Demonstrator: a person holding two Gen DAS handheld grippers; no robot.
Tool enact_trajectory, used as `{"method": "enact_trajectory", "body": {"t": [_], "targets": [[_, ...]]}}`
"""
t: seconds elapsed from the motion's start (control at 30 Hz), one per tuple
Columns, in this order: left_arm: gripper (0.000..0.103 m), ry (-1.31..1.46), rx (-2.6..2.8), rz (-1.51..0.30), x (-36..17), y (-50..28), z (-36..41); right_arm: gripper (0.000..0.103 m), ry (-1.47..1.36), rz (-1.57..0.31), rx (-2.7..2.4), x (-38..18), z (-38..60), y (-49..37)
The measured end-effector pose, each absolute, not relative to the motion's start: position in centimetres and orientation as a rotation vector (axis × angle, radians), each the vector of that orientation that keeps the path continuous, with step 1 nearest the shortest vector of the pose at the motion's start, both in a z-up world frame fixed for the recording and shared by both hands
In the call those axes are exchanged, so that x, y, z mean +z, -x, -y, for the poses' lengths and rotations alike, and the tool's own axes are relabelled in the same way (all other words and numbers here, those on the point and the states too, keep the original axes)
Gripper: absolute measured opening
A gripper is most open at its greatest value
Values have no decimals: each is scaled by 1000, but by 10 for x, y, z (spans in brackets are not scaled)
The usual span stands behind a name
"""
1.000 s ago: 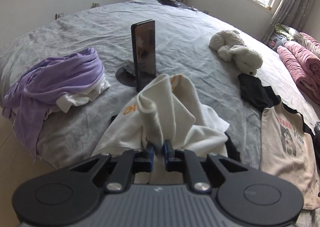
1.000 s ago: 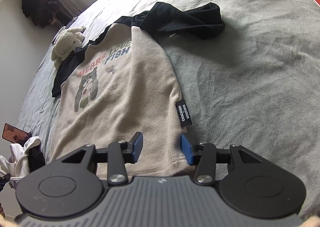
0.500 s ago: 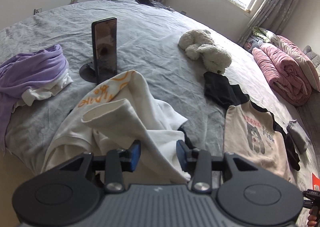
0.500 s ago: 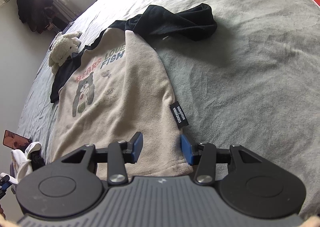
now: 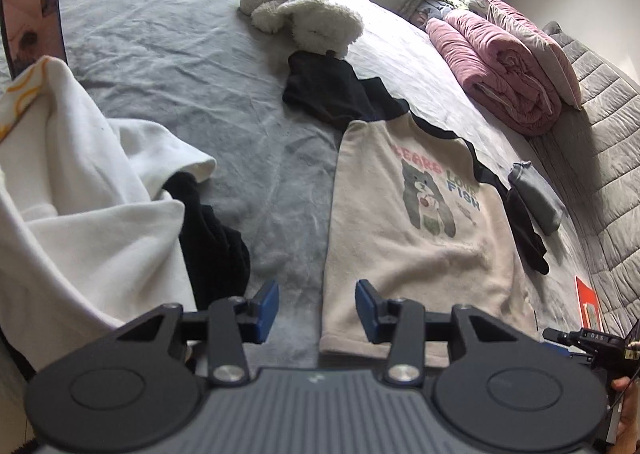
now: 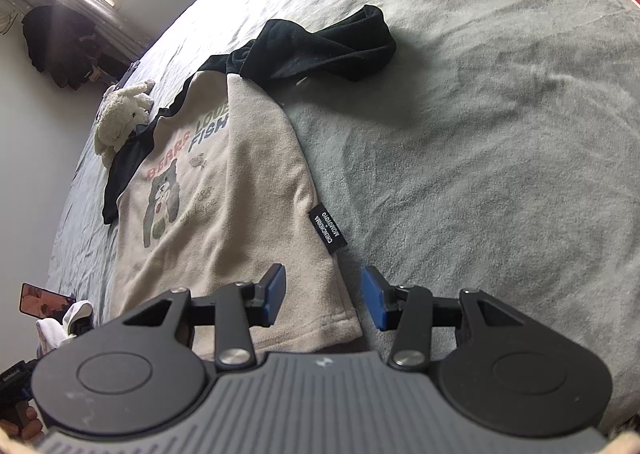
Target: Fold clothes
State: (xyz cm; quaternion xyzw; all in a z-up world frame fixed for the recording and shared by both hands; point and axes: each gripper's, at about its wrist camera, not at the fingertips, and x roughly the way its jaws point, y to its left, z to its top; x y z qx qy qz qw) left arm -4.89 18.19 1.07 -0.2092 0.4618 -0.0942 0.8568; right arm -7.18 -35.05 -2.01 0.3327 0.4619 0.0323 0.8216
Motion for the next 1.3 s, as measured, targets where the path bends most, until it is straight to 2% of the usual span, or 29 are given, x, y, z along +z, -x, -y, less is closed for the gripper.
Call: {"method": "enact_trajectory", "body": {"t": [0.17, 0.37, 0.4, 0.53, 0.63, 0.73, 0.9, 0.97, 1.1, 1.13, 1.2, 1.23, 1.3], "targets": [[42, 522, -189, -1034, -22, 41, -180, 47, -762, -1000, 70, -25, 359, 75], [40, 602, -200, -1057, -38, 38, -185, 45, -755, -1032, 109, -31, 357, 74], [40, 607, -199, -1058, -39, 37, -185, 43, -749, -1037, 122, -31, 356, 72], [40, 634, -200, -1054, -41, 36, -186, 14, -690, -1058, 132, -35, 347, 66], [40, 636, -206, -1054, -41, 35, -184, 11, -710, -1014, 114, -31, 355, 68], [40, 634, -222, -1056, -42, 34, -183, 10, -760, -977, 53, -30, 373, 71], [40, 651, -271, -1077, -46, 32, -179, 10, -764, -1021, 43, -37, 375, 67], [40, 647, -291, -1086, -48, 33, -176, 16, -737, -1024, 62, -35, 371, 66], [39, 596, -313, -1088, -49, 33, -165, 20, -742, -1020, 71, -35, 372, 67], [34, 581, -318, -1087, -49, 33, -162, 23, -742, -1022, 75, -35, 371, 66], [16, 546, -322, -1089, -50, 35, -156, 26, -734, -1024, 87, -37, 368, 65], [11, 529, -317, -1083, -51, 37, -154, 28, -724, -1024, 96, -37, 366, 65], [10, 491, -311, -1068, -49, 40, -149, 28, -686, -1026, 119, -37, 361, 63]]}}
